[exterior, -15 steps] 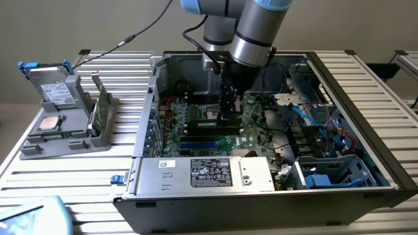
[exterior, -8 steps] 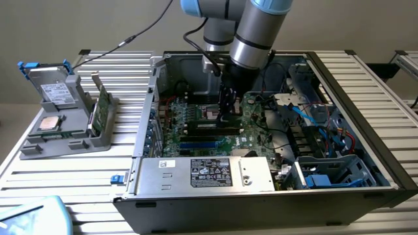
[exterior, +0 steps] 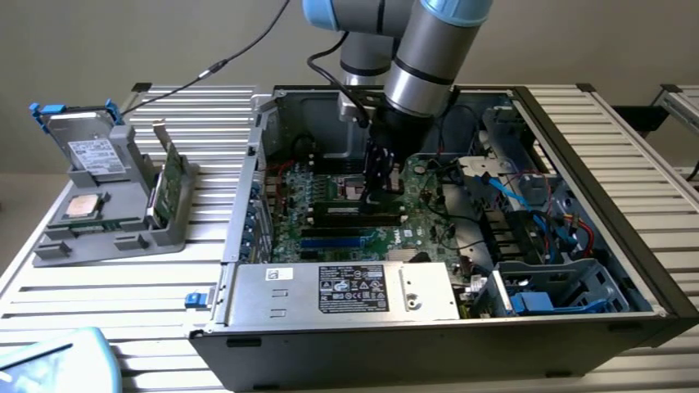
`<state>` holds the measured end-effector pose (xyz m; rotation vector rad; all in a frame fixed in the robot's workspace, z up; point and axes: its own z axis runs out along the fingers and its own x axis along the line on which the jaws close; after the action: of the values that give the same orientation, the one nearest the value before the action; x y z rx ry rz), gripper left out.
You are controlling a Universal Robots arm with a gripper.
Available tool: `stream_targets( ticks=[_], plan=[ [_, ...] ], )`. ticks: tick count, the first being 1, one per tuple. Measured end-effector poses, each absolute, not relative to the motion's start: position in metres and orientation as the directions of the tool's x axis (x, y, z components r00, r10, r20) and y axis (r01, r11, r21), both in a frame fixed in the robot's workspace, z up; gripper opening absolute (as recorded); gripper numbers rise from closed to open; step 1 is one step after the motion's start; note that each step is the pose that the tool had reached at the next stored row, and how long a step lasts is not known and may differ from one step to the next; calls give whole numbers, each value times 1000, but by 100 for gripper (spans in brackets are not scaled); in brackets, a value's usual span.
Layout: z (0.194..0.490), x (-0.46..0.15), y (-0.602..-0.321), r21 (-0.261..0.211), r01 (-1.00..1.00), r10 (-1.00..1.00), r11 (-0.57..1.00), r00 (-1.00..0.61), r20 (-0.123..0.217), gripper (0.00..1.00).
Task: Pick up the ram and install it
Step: 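Insert the ram into the slot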
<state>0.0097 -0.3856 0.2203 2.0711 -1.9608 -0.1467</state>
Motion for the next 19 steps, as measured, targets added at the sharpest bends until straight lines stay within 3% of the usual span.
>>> stream_targets(
  ticks=[19],
  plan=[
    [219,15,-388,299,-954,-990,-36,74,118,14]
  ],
)
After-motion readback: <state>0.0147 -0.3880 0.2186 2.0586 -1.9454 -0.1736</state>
